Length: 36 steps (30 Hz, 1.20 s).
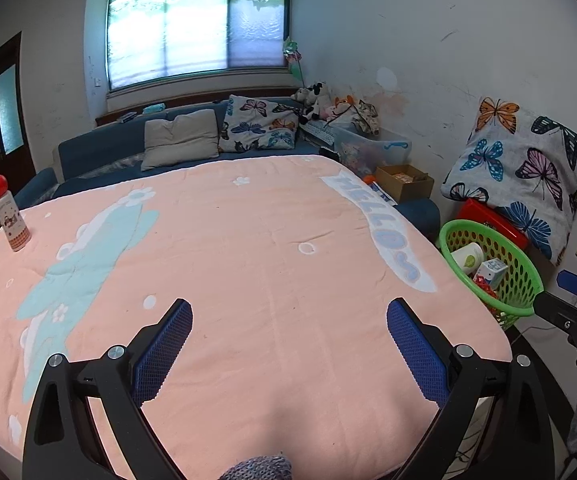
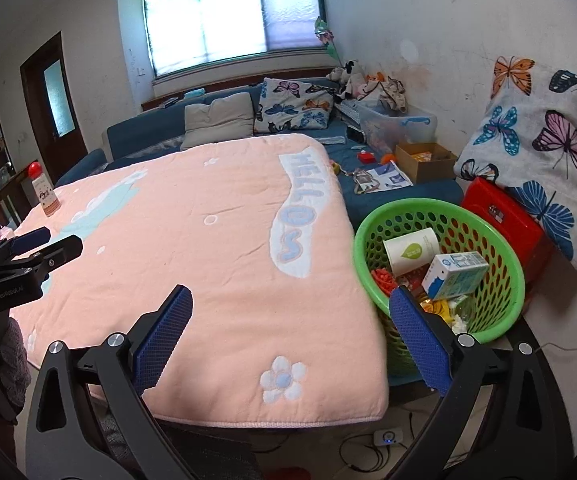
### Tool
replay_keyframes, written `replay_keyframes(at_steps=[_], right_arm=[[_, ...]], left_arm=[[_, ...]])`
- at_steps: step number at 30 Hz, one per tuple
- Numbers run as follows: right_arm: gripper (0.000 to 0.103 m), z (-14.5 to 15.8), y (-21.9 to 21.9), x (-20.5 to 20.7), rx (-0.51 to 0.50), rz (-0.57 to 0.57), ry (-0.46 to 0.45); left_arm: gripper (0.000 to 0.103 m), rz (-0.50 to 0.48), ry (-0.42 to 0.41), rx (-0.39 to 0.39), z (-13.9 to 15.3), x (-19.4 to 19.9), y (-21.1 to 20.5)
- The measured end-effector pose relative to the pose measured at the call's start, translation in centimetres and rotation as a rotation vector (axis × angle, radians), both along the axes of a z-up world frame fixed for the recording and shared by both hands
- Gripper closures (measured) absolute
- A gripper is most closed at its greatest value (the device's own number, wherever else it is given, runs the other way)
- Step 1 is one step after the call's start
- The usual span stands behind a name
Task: Collect trash
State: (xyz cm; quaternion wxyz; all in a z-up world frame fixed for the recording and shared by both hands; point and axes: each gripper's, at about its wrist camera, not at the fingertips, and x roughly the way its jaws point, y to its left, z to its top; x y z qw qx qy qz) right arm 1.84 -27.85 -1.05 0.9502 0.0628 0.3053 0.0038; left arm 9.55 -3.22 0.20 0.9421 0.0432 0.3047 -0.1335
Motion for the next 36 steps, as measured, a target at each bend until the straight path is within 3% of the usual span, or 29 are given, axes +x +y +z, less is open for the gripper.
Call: replay_keyframes(at_steps=[28,36], right_arm=[[0.005,-0.2,0.3,-0.7,0.004,0.021,-0.016],[0.005,-0.5,0.5,-0.4,0.003,0.029,-0.010]], left_arm=[[0.009,0.012,-0.064,0.026,0.7,-1.8,0.0],[0.008,0.027,-0.036,0.018,0.3,-1.3,0.6]])
